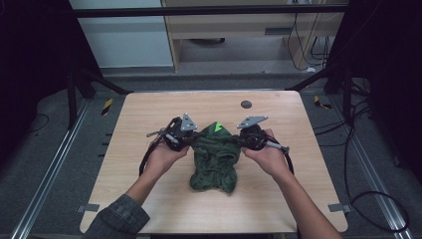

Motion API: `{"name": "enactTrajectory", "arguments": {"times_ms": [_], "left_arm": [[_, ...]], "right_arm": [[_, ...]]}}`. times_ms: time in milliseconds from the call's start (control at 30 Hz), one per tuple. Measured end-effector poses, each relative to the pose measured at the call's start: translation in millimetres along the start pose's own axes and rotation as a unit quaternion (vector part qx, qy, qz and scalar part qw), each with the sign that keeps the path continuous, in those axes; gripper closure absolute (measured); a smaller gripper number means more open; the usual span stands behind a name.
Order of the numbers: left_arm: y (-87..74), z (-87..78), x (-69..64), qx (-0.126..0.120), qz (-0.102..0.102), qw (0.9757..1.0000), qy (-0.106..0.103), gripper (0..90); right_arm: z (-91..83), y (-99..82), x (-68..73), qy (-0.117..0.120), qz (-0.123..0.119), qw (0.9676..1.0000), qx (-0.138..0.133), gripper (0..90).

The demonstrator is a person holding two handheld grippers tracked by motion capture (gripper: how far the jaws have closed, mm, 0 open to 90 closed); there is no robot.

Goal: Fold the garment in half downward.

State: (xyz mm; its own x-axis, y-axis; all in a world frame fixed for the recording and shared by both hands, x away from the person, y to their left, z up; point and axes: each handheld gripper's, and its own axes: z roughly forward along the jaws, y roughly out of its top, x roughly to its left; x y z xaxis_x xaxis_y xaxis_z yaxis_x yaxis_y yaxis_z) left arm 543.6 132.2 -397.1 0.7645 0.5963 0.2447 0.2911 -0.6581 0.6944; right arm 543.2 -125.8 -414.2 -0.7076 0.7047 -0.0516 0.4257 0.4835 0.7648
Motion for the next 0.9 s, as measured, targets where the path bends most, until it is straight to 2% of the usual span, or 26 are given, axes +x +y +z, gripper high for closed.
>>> {"name": "enactTrajectory", "arguments": {"times_ms": [200, 367, 667, 800, 833, 900], "left_arm": [[-12.2, -3.1, -11.2, -0.010, 0.000, 0.9999, 0.000, 88.2], [-19.1, -4.8, -18.3, -0.014, 0.005, 0.9999, -0.002, 88.1], [-28.6, -4.5, -25.4, -0.012, 0.001, 0.9999, -0.011, 87.8], [-31.5, -6.5, -27.1, -0.013, 0.002, 0.9998, -0.014, 87.9], [-32.4, -7.2, -27.6, -0.013, 0.002, 0.9998, -0.015, 87.9], [-34.6, -7.8, -28.0, -0.022, -0.014, 0.9993, -0.025, 87.9]], "right_arm": [[-2.8, -9.0, 14.4, -0.001, -0.011, 0.9999, -0.013, 86.7], [-4.4, -16.2, 20.4, 0.004, -0.014, 0.9998, -0.010, 86.8], [-6.2, -26.7, 27.2, 0.008, -0.016, 0.9998, -0.009, 86.6], [-7.1, -29.3, 31.1, 0.009, -0.024, 0.9996, -0.010, 86.5], [-7.2, -30.4, 32.2, 0.010, -0.024, 0.9996, -0.011, 86.5], [-7.4, -32.6, 34.3, 0.009, -0.028, 0.9995, -0.010, 86.5]]}}
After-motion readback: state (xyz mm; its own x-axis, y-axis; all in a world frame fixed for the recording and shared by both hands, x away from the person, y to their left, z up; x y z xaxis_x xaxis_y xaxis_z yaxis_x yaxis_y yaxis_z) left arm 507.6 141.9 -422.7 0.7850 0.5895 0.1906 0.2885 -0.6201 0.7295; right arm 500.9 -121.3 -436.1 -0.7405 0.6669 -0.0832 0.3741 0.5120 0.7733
